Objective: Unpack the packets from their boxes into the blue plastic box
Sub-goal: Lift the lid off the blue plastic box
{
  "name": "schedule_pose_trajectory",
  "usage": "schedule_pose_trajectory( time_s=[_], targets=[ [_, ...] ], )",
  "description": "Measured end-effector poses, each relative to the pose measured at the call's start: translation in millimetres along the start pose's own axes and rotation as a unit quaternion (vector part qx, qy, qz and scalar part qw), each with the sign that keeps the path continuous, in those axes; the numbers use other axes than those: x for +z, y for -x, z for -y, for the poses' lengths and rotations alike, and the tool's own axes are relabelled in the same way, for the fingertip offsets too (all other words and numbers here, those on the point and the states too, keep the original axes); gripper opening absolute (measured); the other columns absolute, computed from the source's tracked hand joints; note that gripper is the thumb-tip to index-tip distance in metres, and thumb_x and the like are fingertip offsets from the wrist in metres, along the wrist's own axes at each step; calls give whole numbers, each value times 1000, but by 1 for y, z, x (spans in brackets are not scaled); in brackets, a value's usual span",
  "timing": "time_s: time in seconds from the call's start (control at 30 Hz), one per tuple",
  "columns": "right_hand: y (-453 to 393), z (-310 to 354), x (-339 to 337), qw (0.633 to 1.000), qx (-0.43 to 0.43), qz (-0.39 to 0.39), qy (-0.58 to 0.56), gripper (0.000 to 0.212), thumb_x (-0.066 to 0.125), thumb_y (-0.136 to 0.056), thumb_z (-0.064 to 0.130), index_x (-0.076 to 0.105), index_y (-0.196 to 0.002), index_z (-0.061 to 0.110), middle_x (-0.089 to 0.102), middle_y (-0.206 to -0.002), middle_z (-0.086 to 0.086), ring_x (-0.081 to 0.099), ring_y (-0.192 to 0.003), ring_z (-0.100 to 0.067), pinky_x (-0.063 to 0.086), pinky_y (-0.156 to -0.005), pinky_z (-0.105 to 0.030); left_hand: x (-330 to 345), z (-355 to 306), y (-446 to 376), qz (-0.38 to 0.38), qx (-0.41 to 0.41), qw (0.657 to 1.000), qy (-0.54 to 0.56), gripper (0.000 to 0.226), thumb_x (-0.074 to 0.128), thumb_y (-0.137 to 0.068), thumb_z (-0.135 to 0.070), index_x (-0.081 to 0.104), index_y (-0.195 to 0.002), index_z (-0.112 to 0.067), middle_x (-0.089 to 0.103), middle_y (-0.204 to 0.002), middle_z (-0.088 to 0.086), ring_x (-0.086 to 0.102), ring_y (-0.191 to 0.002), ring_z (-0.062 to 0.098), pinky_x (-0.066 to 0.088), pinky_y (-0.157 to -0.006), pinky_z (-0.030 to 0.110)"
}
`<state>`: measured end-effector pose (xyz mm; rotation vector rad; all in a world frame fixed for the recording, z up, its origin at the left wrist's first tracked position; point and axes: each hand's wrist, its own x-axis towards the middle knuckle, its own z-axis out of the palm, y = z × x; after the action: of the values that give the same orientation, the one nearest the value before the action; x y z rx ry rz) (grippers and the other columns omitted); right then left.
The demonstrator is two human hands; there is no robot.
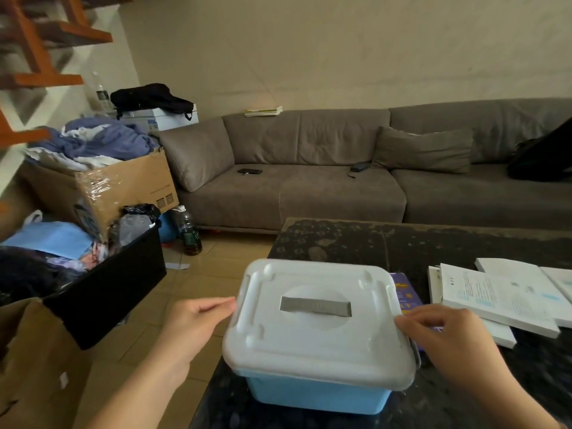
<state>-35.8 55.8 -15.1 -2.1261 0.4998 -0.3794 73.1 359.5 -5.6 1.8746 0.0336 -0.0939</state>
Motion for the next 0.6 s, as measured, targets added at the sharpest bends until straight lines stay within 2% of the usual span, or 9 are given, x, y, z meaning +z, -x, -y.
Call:
schedule_pose_trajectory(
  time_s=[0.03, 0.1, 0.17, 0.23, 0.27, 0.33, 0.4, 0.5, 0.6],
  targets=[
    [-3, 6, -5, 1000, -10, 1, -6, 18, 77, -80, 23, 73, -64, 32, 65, -89, 17, 61, -81, -5, 42, -63, -18, -1, -10, 0, -8, 5, 1000, 8, 11, 70, -86, -20, 74, -92, -29, 68, -92, -18, 53, -87, -4, 39, -102, 38],
    [-14, 22, -13, 998, -49, -24, -6, 17, 76, -80, 25, 71, -66, 34, 64, -89, 12, 59, -76, -5, 40, -59, -17, -4, -30, -6, -18, 34, 999, 6, 17, 70, -86, -20, 73, -99, -29, 66, -87, -17, 53, -82, 0, 39, -104, 45],
    [-34, 37, -17, 992, -94, -72, -53, 13, 75, -81, 24, 71, -75, 35, 67, -80, 8, 59, -62, -6, 41, -52, -16, -5, -51, -19, -17, 63, 997, 44, 24, 68, -87, -20, 72, -110, -23, 65, -73, -7, 53, -66, 8, 52, -85, 42],
    [-60, 47, -15, 977, -71, -83, -182, 12, 72, -86, 18, 76, -88, 29, 69, -66, 3, 57, -49, -6, 47, -48, -17, -2, -70, -38, -5, 75, 991, 109, 27, 62, -93, -27, 68, -117, -18, 74, -79, 2, 61, -60, 17, 52, -64, 33],
    [-74, 52, -12, 968, -38, -68, -239, 11, 68, -90, 16, 76, -93, 22, 70, -65, -1, 60, -51, -10, 51, -50, -22, 1, -76, -50, 6, 68, 989, 131, 29, 55, -97, -35, 65, -117, -17, 77, -88, 5, 69, -66, 22, 53, -64, 32],
    [-102, 55, -3, 939, 37, -15, -343, 19, 54, -98, 20, 72, -99, 13, 74, -80, -10, 71, -69, -23, 57, -61, -34, 11, -82, -77, 34, 38, 983, 176, 39, 42, -100, -49, 60, -114, -17, 77, -98, 10, 74, -85, 29, 56, -72, 38],
    [-126, 54, 10, 921, 96, 20, -377, 28, 45, -101, 27, 68, -102, 12, 74, -94, -13, 71, -85, -30, 57, -68, -38, 24, -78, -105, 47, 4, 979, 197, 42, 43, -99, -51, 60, -113, -15, 75, -101, 14, 73, -92, 31, 56, -77, 42],
    [-162, 34, 37, 980, 73, 2, -183, 25, 54, -98, 25, 62, -121, 18, 67, -108, -1, 63, -92, -16, 51, -66, -26, 43, -49, -147, 65, 0, 994, 82, 27, 59, -96, -34, 64, -109, -11, 72, -106, 16, 70, -92, 27, 56, -73, 40],
    [-197, 2, 66, 997, 51, 50, -17, 46, 60, -94, 15, 47, -138, 16, 62, -120, -3, 57, -96, -14, 49, -67, -21, 58, -17, -183, 63, -14, 997, -31, 12, 66, -92, -19, 65, -104, -16, 70, -105, 12, 67, -97, 31, 55, -81, 44]
  ],
)
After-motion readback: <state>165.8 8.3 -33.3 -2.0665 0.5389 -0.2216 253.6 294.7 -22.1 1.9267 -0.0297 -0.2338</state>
